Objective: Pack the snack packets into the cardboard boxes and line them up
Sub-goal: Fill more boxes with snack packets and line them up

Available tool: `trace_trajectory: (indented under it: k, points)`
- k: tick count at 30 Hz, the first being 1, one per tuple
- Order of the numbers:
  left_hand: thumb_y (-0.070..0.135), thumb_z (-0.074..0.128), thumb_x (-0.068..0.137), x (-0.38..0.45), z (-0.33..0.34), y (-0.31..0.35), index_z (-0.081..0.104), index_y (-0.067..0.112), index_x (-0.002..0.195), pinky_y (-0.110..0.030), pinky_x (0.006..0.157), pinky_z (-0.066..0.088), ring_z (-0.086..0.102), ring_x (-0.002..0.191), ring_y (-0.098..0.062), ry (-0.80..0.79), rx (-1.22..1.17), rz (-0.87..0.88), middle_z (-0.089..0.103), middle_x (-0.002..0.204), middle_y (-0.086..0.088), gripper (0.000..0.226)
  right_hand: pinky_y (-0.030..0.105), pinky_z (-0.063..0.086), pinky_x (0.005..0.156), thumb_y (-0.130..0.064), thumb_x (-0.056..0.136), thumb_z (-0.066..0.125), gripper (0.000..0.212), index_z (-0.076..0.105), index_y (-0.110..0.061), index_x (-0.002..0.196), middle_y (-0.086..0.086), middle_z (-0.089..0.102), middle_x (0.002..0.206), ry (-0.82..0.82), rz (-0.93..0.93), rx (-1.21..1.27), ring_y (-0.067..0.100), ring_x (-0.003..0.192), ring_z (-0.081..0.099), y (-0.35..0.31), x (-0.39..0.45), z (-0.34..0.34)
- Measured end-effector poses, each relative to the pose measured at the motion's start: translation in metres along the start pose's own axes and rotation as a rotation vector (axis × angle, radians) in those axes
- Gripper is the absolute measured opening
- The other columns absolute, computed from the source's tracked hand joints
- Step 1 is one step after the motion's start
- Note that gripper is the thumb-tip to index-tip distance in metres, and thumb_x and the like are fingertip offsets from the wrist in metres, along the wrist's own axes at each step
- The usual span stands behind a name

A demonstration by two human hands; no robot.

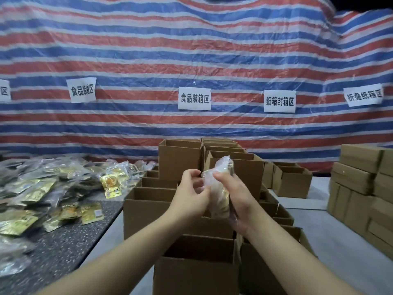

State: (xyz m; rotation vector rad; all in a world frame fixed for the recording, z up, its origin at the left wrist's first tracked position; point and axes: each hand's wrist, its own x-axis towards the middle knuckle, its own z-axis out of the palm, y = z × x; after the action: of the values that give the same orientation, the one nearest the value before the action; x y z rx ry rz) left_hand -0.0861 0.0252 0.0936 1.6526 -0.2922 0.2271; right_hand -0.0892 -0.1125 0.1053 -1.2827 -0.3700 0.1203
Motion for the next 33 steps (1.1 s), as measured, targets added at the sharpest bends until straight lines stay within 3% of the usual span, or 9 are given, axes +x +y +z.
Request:
trace_trajectory:
  k: [4, 7, 9, 13, 16, 21, 27, 30, 33]
  points:
    - [0.070, 0.049, 0.084, -0.004, -0.030, -0.024, 0.056, 0.035, 0.121, -0.017, 0.076, 0.048, 0.059, 0.103, 0.000, -0.039, 0.205, -0.049, 0.063, 0.106, 0.021, 0.052, 0.031, 0.060, 0.079, -0.037, 0.085, 0.072, 0.061, 0.046, -0.033, 0.141, 0.004, 0.062, 0.128, 0.034, -0.148, -0.142, 0.025, 0.107, 0.070, 0.004, -0.003, -0.011]
    - [0.052, 0.047, 0.097, -0.011, -0.054, -0.052, 0.064, 0.038, 0.100, -0.017, 0.069, 0.046, 0.063, 0.094, -0.002, 0.034, 0.381, -0.107, 0.068, 0.091, 0.019, 0.022, 0.031, 0.059, 0.079, -0.038, 0.079, 0.072, 0.073, 0.042, -0.029, 0.144, 0.005, 0.060, 0.127, 0.055, -0.108, -0.324, 0.026, 0.108, 0.067, 0.012, 0.003, -0.023]
    - [0.039, 0.050, 0.099, -0.017, -0.065, -0.073, 0.061, 0.041, 0.101, -0.014, 0.063, 0.046, 0.062, 0.089, -0.001, -0.024, 0.500, -0.189, 0.066, 0.095, 0.017, 0.011, 0.030, 0.058, 0.080, -0.037, 0.079, 0.074, 0.067, 0.046, -0.029, 0.140, 0.002, 0.061, 0.124, -0.027, -0.014, -0.490, 0.021, 0.104, 0.069, 0.018, 0.009, -0.029]
    - [0.016, 0.044, 0.102, -0.035, -0.065, -0.104, 0.067, 0.031, 0.098, -0.021, 0.074, 0.050, 0.063, 0.095, -0.009, -0.108, 0.383, -0.375, 0.067, 0.101, 0.003, 0.027, 0.026, 0.058, 0.077, -0.035, 0.083, 0.076, 0.034, 0.064, -0.034, 0.115, -0.002, 0.071, 0.108, -0.353, 0.192, -0.730, 0.016, 0.095, 0.072, 0.038, 0.016, -0.034]
    - [0.010, 0.041, 0.102, -0.042, -0.063, -0.111, 0.069, 0.022, 0.095, -0.018, 0.071, 0.049, 0.062, 0.094, -0.013, -0.073, 0.330, -0.363, 0.068, 0.098, -0.003, 0.032, 0.031, 0.056, 0.083, -0.036, 0.085, 0.073, 0.026, 0.072, -0.021, 0.106, -0.001, 0.071, 0.097, -0.464, 0.292, -0.822, 0.016, 0.090, 0.070, 0.041, 0.014, -0.031]
    - [0.011, 0.039, 0.104, -0.046, -0.059, -0.110, 0.065, 0.021, 0.098, -0.018, 0.069, 0.052, 0.062, 0.092, -0.014, -0.035, 0.287, -0.314, 0.065, 0.098, -0.003, 0.029, 0.024, 0.048, 0.075, -0.052, 0.084, 0.065, 0.018, 0.071, -0.036, 0.086, -0.016, 0.068, 0.082, -0.690, 0.570, -1.176, 0.002, 0.082, 0.064, 0.041, 0.015, -0.011]
    - [0.018, 0.034, 0.106, -0.052, -0.053, -0.115, 0.062, 0.027, 0.096, -0.023, 0.071, 0.049, 0.060, 0.091, -0.015, -0.082, 0.317, -0.260, 0.062, 0.094, 0.001, 0.031, 0.039, 0.037, 0.108, -0.028, 0.107, 0.046, 0.035, 0.057, -0.017, 0.138, 0.007, 0.057, 0.141, -0.745, 0.882, -1.453, 0.024, 0.128, 0.054, 0.114, 0.013, -0.004]
    - [0.015, 0.035, 0.105, -0.051, -0.055, -0.115, 0.062, 0.026, 0.093, -0.026, 0.073, 0.047, 0.057, 0.088, -0.015, -0.075, 0.347, -0.227, 0.061, 0.090, 0.002, 0.031, 0.043, 0.037, 0.114, -0.029, 0.104, 0.052, 0.043, 0.050, -0.015, 0.145, 0.008, 0.052, 0.147, -0.813, 0.802, -1.496, 0.026, 0.133, 0.050, 0.111, 0.014, 0.000]
    - [0.014, 0.036, 0.104, -0.051, -0.056, -0.113, 0.061, 0.025, 0.092, -0.029, 0.075, 0.050, 0.058, 0.090, -0.015, -0.077, 0.360, -0.213, 0.062, 0.092, 0.001, 0.030, 0.037, 0.041, 0.109, -0.048, 0.098, 0.059, 0.053, 0.050, -0.028, 0.146, -0.004, 0.051, 0.148, -0.749, 0.663, -1.457, 0.016, 0.132, 0.050, 0.080, 0.014, 0.000]
